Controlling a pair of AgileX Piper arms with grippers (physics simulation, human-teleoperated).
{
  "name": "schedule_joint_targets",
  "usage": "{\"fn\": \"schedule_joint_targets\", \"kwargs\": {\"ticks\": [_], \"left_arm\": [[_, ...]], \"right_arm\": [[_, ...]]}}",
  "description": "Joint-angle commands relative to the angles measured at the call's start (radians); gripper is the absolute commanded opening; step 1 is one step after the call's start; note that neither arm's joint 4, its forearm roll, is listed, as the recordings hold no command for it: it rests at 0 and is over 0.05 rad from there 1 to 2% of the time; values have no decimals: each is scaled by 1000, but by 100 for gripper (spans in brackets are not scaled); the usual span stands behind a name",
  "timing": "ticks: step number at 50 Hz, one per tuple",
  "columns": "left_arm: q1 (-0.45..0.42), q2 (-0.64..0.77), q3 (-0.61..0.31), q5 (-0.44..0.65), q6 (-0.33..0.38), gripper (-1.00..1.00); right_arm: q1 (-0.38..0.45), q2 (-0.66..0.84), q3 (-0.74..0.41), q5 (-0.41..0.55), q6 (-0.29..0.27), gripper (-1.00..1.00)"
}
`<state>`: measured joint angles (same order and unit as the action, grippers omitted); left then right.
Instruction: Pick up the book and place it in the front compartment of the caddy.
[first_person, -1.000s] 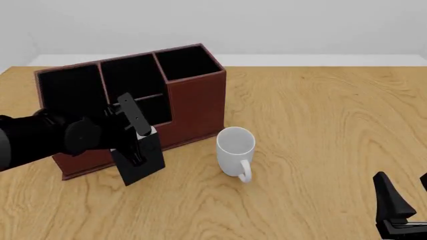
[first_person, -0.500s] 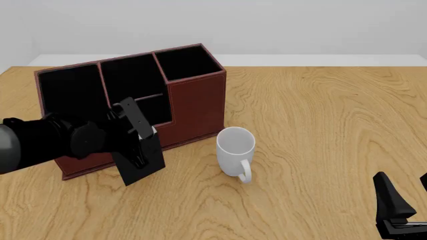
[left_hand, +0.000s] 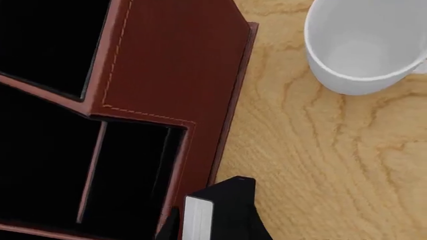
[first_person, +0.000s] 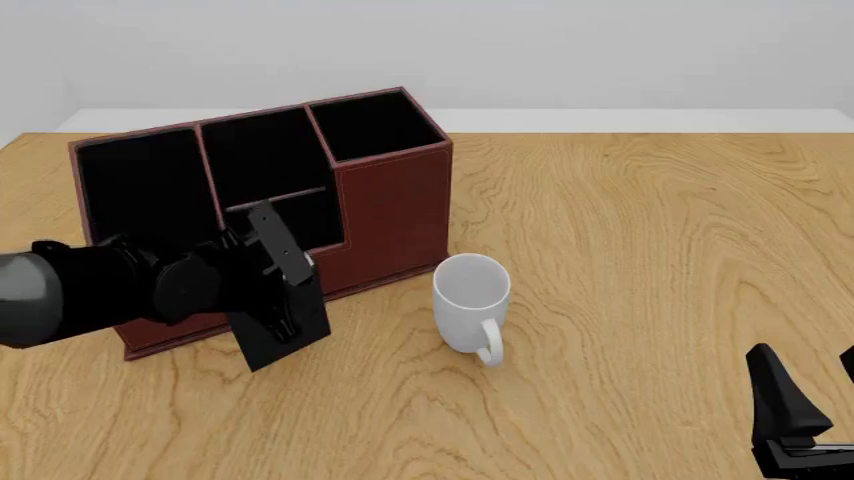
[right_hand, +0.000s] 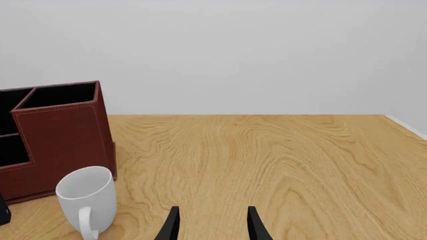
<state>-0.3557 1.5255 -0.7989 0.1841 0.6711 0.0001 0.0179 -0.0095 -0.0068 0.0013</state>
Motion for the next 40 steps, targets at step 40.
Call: {"fn": "schedule_joint_targets", "kwargs": {"ticks": [40], "left_arm": [[-39, -327, 13, 237, 106, -100]], "right_arm": [[0, 0, 0, 0, 0, 100]]}}
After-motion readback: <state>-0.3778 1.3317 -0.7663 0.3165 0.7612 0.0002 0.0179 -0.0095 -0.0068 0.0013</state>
